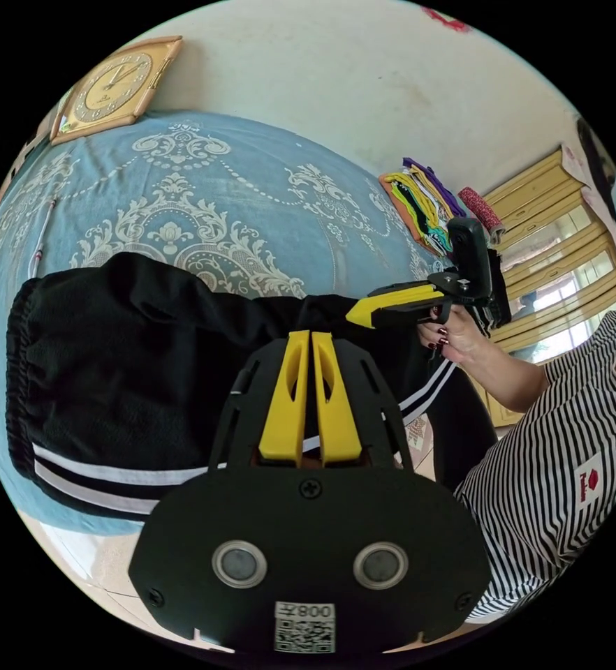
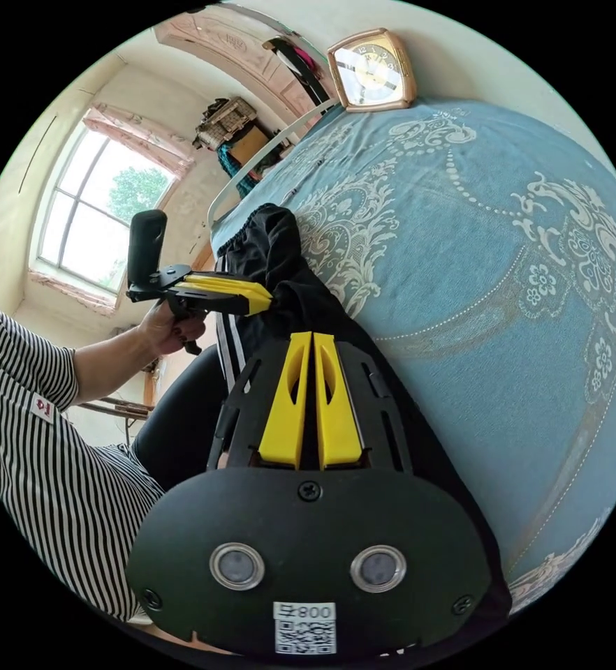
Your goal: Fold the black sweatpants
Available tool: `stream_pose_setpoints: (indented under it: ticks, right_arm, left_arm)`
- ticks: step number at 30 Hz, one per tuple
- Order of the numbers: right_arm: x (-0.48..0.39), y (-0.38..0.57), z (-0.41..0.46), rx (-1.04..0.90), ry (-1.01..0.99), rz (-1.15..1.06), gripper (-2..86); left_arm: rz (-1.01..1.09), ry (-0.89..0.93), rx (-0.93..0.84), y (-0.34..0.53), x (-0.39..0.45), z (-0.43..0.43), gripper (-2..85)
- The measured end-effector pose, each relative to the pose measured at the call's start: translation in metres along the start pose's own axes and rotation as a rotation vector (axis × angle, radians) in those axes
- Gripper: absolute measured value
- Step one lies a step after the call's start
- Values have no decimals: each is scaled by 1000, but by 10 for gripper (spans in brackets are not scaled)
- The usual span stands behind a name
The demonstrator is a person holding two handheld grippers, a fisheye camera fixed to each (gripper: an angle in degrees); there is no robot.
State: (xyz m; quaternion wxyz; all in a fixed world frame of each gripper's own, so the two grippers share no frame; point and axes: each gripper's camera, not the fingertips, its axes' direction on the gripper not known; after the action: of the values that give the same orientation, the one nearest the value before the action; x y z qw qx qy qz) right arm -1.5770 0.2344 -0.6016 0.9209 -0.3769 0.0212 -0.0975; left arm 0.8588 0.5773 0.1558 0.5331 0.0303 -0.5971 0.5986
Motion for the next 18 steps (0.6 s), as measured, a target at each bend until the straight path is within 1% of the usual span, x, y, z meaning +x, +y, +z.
stream_pose_setpoints:
  ticks: [4,5,8,11,13,15,17,18]
  right_arm:
    - [-7,-21,15,-19,15,-49,5]
    - [-6,-25,23,-36,17,-45,5]
    - [-3,-30,39,-47,1,-31,5]
    - [-3,-33,49,-50,6,-25,4]
    - [-3,-35,54,-56,6,-27,4]
    - [-3,-37,59,-59,8,-27,3]
    - [-1,-38,63,-55,3,-18,2]
    - [0,-38,63,-53,-1,-14,2]
  left_arm:
    - [13,-17,39,10,-8,6,40]
    - [30,-45,41,11,-9,8,50]
    - [73,-89,13,9,-15,21,69]
    - [111,-72,2,2,-22,35,78]
    - [139,-76,-26,-2,-24,47,77]
    - [155,-107,-111,-5,-31,70,62]
    - [151,-107,-139,-3,-36,80,36]
    - [146,-96,-121,-1,-39,81,29]
